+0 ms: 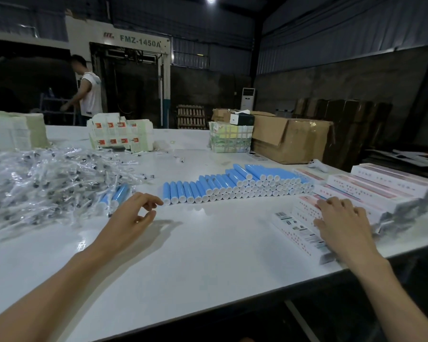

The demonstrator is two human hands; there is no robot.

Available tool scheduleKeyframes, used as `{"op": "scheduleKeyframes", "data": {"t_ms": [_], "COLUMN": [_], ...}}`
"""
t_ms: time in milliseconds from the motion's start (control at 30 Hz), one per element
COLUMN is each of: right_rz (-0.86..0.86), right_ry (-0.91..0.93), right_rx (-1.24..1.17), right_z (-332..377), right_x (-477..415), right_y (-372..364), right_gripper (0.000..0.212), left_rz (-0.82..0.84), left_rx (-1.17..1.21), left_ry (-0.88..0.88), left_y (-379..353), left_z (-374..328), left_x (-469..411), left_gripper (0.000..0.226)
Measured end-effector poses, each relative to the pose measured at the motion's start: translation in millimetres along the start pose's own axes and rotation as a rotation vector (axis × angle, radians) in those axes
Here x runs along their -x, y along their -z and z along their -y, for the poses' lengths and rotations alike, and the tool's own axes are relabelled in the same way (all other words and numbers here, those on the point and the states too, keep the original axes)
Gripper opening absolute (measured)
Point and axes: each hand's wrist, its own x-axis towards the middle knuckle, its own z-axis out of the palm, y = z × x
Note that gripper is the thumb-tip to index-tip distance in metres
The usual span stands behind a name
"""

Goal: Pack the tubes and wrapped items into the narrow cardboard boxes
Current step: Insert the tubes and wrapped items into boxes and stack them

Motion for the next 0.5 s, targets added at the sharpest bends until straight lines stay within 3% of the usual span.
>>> {"op": "scheduleKeyframes", "data": {"t_ms": [133,200,300,367,500], "right_rz": [-0.091,-0.090,0.038,0.123,0.327], "right_ry": [0.115,0.236,0.341,0.389,0.283], "right_rx": [-0.160,-0.452,-0.954,-1.155,-1.525], "right_z": [54.8,102.7,186.8,243.5,328.3], "right_x": [-8.1,-15.3,-25.6,-29.0,-26.8], "right_y": [21.0,33.8,52.3,59.1,57.7], "right_gripper": [0.044,0.039,0.029,0.024,0.008], "left_rz": [0.006,-0.005,-0.032,-0.043,-0.061], "left_rx": [-0.020,-0.044,-0.089,-0.100,-0.156], "left_ry": [0.012,0.043,0.120,0.176,0.278], "left_y": [0.2,0.7,3.0,4.8,10.9], "left_z": [0.2,0.4,2.0,3.1,2.1], "left_x": [1.4,0.9,1.2,2.1,2.2], "left_gripper": [0.030,0.028,0.017,0.011,0.024]}}
